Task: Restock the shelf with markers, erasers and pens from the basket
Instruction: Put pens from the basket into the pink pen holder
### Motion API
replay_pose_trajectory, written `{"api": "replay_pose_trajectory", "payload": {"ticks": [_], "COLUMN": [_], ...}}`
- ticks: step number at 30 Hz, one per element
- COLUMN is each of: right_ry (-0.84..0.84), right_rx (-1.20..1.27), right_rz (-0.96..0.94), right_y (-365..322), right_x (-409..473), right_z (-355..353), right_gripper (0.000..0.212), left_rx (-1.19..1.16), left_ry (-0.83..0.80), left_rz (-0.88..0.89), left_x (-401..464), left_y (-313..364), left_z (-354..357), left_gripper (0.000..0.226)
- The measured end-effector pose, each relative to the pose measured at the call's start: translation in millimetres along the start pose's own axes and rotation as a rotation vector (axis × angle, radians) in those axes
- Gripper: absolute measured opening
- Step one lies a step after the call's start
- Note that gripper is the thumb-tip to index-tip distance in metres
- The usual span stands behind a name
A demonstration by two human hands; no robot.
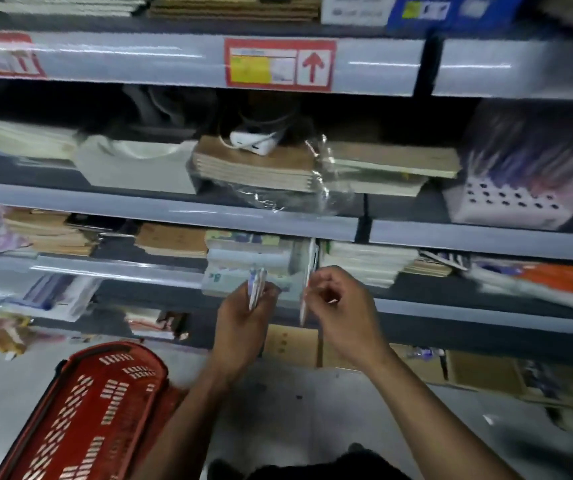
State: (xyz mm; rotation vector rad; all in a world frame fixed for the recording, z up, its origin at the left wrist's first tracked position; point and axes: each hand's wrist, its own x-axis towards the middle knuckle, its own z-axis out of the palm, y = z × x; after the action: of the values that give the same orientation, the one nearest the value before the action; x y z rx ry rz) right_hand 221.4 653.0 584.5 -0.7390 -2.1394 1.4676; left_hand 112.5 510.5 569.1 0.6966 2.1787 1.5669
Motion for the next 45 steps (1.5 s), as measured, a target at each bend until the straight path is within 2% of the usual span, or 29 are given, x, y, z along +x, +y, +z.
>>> {"api": "replay_pose_trajectory", "payload": {"ticks": [3,7,13,19,22,31,36,40,45], "right_ry": [0.045,0.126,0.246,0.364,0.372,0.37,0.409,0.461,0.555], "right_rx": [0.011,0.053,0.107,0.098,0.091,0.056,0.047,-0.007,-0.177], "right_rz": [0.002,0.027,0.01,0.03,-0.002,-0.134,-0.153,-0.191,-0.207], "right_y": [12.9,22.0,15.1,7.3,5.6,8.2,4.2,0.1,-8.5], "right_x": [3.0,6.3,18.3,38.0,43.9,77.7,100.8,113.0,120.6], "right_z": [-61.5,-128.7,-190.9,-212.9,-223.6,-263.9,-276.5,-272.3,-266.1], "right_gripper": [0.004,0.01,0.013,0.015,0.015,0.009,0.004,0.004,0.018], "left_rx": [-0.012,-0.005,0.069,0.076,0.1,0.239,0.335,0.314,0.33], "left_ry": [-0.014,0.0,-0.078,-0.155,-0.181,-0.051,-0.044,-0.022,-0.033], "left_rz": [0.028,0.066,0.183,0.244,0.286,0.381,0.386,0.376,0.38], "left_x": [4.4,9.1,25.3,48.3,56.1,64.8,67.4,67.7,67.6], "left_y": [22.7,57.3,104.8,129.0,134.8,150.8,152.3,147.8,144.0], "left_z": [50.6,105.2,155.2,180.5,189.9,221.0,232.0,235.7,234.4], "left_gripper": [0.031,0.029,0.037,0.031,0.03,0.035,0.036,0.037,0.033]}}
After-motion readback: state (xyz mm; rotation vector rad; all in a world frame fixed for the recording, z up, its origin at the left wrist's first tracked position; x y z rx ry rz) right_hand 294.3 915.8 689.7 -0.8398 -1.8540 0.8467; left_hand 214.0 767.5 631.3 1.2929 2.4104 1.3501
